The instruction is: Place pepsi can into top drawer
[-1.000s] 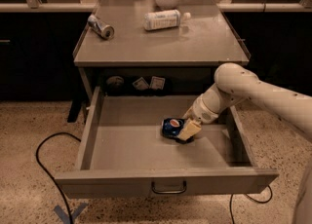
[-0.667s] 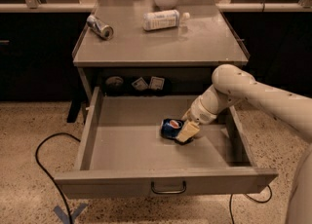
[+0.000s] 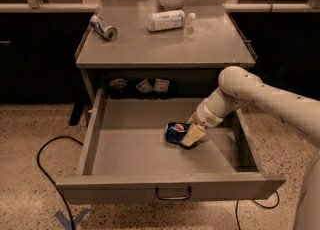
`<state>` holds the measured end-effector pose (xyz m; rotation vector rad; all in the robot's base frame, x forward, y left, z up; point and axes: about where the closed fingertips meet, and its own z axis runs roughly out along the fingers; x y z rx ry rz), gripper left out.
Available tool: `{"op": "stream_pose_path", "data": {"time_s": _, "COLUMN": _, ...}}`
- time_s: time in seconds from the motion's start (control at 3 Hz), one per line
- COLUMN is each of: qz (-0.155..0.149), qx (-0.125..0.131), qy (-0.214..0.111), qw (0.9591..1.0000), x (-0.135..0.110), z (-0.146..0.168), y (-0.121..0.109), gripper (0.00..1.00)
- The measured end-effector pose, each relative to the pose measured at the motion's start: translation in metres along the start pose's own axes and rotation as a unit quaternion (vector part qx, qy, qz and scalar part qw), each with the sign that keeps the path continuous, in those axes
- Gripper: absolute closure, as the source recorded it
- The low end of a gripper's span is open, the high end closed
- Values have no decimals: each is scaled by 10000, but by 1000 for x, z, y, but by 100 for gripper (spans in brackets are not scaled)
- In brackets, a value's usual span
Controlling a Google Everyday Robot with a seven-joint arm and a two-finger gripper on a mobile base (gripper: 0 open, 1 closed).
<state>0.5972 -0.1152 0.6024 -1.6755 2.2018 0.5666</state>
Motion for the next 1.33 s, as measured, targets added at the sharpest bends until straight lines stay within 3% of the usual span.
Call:
{"op": "stream_pose_path", "data": {"time_s": 0.67, "qz": 0, "qx": -1, "qy": 0, "qw": 10000, "x": 0, "z": 0, "y": 0, "gripper": 12}}
{"op": "stream_pose_path", "data": {"time_s": 1.0, "qz": 0, "qx": -1, "qy": 0, "qw": 10000, "x": 0, "z": 0, "y": 0, "gripper": 0}}
{"op": "stream_pose_path", "data": {"time_s": 1.33, "qz": 0, "qx": -1, "qy": 0, "qw": 10000, "x": 0, "z": 0, "y": 0, "gripper": 0}}
